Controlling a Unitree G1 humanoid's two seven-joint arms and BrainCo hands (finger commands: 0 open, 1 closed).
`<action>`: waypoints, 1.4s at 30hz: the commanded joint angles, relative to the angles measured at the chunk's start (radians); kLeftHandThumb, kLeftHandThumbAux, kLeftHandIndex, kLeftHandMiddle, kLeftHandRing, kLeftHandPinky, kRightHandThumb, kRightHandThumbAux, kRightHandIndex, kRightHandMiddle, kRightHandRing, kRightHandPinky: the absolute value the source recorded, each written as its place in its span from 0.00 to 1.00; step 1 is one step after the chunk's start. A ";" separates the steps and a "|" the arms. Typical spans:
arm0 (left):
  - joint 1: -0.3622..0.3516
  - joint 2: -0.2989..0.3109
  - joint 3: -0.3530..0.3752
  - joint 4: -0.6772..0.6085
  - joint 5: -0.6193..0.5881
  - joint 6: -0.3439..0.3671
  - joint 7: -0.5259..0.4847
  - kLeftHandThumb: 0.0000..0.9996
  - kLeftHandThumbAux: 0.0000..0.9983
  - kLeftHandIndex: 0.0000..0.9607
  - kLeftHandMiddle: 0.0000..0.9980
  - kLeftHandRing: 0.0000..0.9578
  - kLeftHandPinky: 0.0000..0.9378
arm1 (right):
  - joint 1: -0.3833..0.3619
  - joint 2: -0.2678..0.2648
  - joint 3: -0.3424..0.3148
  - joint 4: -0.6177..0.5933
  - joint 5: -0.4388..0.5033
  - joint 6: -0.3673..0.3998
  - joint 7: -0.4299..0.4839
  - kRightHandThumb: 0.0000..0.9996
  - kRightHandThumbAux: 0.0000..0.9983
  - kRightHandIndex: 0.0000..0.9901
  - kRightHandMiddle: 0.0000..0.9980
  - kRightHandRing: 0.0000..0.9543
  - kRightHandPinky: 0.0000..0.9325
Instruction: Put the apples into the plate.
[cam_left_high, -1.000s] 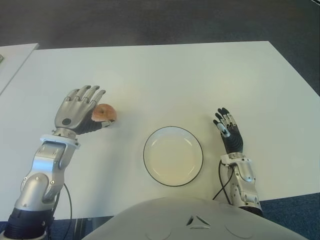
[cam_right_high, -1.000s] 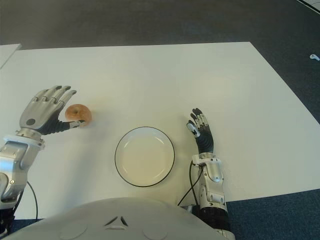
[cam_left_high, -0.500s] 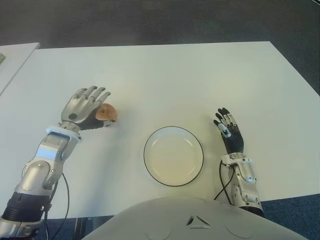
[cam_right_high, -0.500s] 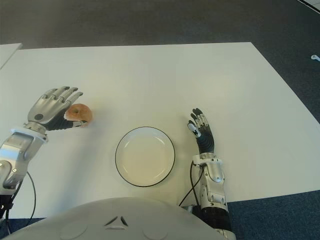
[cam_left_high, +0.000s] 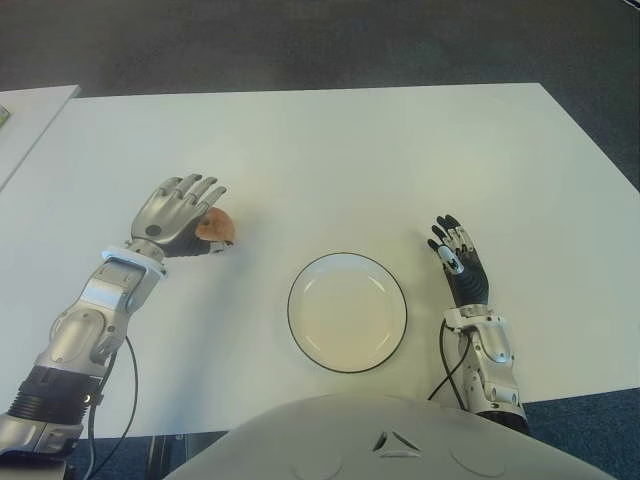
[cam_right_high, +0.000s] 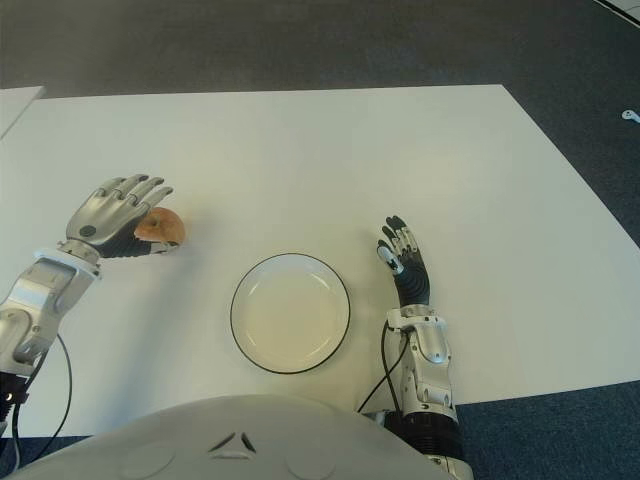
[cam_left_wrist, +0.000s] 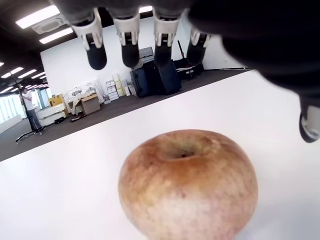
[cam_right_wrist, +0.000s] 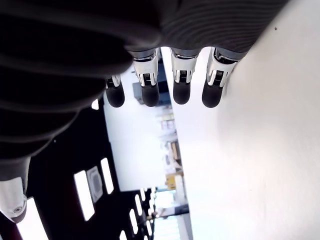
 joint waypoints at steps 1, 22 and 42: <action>-0.019 0.004 -0.033 0.034 0.000 -0.006 0.014 0.29 0.33 0.03 0.00 0.00 0.00 | 0.019 -0.001 -0.006 0.045 -0.004 0.031 0.000 0.10 0.54 0.08 0.06 0.01 0.00; -0.099 -0.013 -0.131 0.166 0.004 0.035 0.042 0.27 0.32 0.00 0.00 0.00 0.00 | 0.005 -0.004 -0.018 0.087 -0.015 0.002 0.000 0.10 0.53 0.08 0.07 0.01 0.00; -0.126 -0.023 -0.183 0.279 -0.012 0.052 0.110 0.30 0.33 0.00 0.00 0.00 0.00 | -0.015 -0.017 -0.037 0.140 -0.008 -0.036 0.025 0.13 0.54 0.07 0.07 0.02 0.00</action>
